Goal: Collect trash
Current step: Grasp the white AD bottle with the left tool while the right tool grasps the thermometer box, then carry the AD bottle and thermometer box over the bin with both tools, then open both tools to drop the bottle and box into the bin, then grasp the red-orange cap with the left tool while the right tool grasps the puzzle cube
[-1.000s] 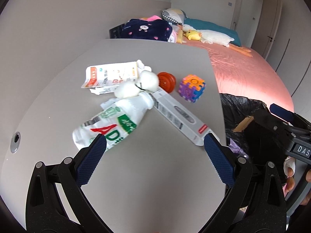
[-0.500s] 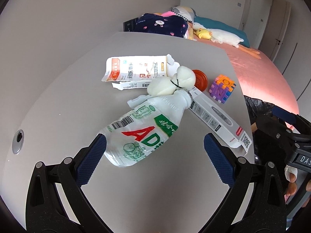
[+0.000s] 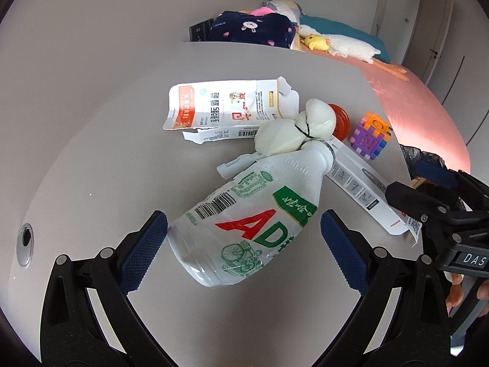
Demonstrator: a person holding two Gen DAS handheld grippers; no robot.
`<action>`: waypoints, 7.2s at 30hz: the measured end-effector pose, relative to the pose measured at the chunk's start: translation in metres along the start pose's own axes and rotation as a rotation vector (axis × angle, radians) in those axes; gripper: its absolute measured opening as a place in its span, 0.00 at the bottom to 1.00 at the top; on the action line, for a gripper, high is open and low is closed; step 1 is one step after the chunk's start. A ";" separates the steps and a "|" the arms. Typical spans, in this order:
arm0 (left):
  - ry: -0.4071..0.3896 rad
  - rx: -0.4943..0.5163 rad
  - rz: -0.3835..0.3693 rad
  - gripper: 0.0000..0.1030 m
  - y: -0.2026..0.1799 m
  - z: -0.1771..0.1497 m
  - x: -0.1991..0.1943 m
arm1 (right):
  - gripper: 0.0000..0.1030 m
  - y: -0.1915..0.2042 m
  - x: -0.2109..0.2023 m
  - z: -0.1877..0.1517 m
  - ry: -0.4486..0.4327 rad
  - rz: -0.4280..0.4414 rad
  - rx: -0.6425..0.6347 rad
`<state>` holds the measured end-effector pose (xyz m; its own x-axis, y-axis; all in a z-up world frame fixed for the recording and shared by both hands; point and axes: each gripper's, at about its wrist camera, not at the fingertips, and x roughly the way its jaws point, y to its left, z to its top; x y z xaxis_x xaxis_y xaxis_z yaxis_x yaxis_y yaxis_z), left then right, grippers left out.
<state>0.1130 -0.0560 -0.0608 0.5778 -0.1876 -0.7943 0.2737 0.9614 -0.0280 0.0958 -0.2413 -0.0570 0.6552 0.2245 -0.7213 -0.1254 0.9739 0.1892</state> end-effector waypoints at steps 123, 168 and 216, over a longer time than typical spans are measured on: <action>-0.097 0.269 -0.297 0.71 -0.255 0.017 -0.055 | 0.29 -0.185 -0.174 -0.050 -0.180 -0.150 0.195; -0.067 0.165 -0.069 0.94 -0.148 0.007 -0.014 | 0.88 -0.136 -0.096 -0.032 -0.093 -0.073 0.181; -0.031 -0.108 0.009 0.65 -0.034 0.049 0.042 | 0.51 -0.054 0.056 0.043 0.014 0.084 -0.048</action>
<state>0.1660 -0.1070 -0.0635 0.6041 -0.1838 -0.7754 0.1849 0.9788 -0.0879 0.1711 -0.2824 -0.0783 0.6304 0.3055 -0.7136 -0.2153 0.9520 0.2174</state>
